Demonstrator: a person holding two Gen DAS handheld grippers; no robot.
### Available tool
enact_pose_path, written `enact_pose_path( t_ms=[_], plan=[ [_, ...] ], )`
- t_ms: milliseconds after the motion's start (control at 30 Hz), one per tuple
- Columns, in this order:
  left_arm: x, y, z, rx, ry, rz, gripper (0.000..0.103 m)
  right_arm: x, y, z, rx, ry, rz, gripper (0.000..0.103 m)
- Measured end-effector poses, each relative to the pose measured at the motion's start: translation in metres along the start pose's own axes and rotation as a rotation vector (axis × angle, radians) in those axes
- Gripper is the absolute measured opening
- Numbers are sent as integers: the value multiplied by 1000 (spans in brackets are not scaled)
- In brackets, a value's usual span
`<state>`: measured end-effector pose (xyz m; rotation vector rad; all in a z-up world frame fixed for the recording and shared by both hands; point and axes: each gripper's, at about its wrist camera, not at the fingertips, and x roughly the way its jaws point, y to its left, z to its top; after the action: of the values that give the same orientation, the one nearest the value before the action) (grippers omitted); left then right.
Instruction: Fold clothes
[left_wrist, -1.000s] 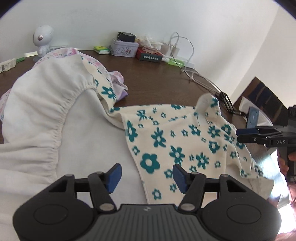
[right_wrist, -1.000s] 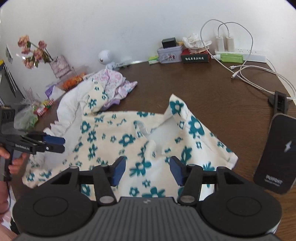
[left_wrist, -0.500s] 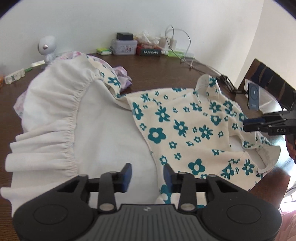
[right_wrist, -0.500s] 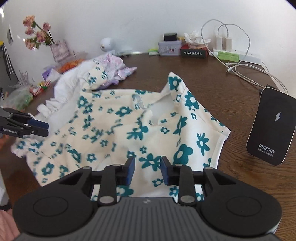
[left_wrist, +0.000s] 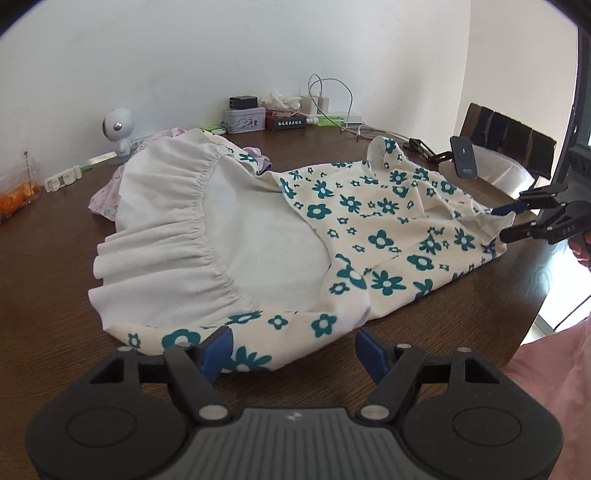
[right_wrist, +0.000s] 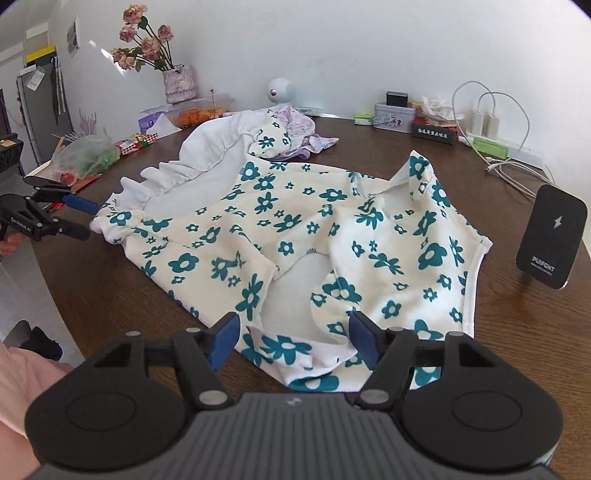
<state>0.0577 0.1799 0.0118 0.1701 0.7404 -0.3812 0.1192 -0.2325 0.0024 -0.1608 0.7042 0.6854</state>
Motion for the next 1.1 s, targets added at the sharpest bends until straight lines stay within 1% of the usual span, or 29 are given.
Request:
enact_pose_path(
  t_ms=[100,200,300,333,367,400,467,500,567,633,700,733,800,833,900,967,1000,1033,1067,1100],
  plan=[
    [10,-4,-4,56,-12,35,72,-3,3,-11,6,3,-40,69],
    [19,-10,-4,147,-34,48,68,-2,4,-17,2,14,-62,69],
    [27,-16,-2,216,-37,35,56,4,1,-20,12,14,-78,70],
    [29,-15,-2,215,-32,19,50,5,-1,-20,14,15,-76,70],
    [30,-14,-1,206,-25,1,46,8,-2,-20,16,19,-74,70],
    [32,-13,-1,196,-16,-9,44,10,-3,-20,18,24,-71,69],
    [33,-11,-1,172,3,-20,36,12,-4,-21,7,28,-71,68],
    [33,-10,-2,157,10,-24,35,13,-4,-20,3,33,-72,66],
    [31,-8,-4,126,13,-28,33,12,-5,-19,-2,41,-75,59],
    [28,-9,-7,106,17,-42,33,8,-11,-20,11,49,-77,43],
    [25,-11,-10,102,18,-57,32,3,-17,-21,24,57,-80,33],
    [23,-13,-11,104,20,-64,32,1,-19,-22,27,61,-81,30],
    [20,-17,-13,115,23,-74,30,-4,-21,-24,20,70,-83,28],
    [18,-18,-14,121,26,-78,28,-7,-21,-26,15,74,-86,25],
    [15,-21,-14,128,32,-85,26,-11,-21,-27,7,81,-85,24],
    [13,-21,-14,122,32,-77,26,-19,-23,-27,24,56,-65,27],
    [9,-20,-13,114,21,-73,26,-25,-25,-27,40,35,-51,34],
    [5,-18,-12,103,2,-70,27,-31,-28,-25,59,7,-38,49],
    [0,-16,-9,87,-26,-75,34,-40,-33,-20,85,-37,-34,55],
    [-7,-14,-4,63,-63,-85,51,-48,-38,-16,101,-75,-44,62]
  ],
)
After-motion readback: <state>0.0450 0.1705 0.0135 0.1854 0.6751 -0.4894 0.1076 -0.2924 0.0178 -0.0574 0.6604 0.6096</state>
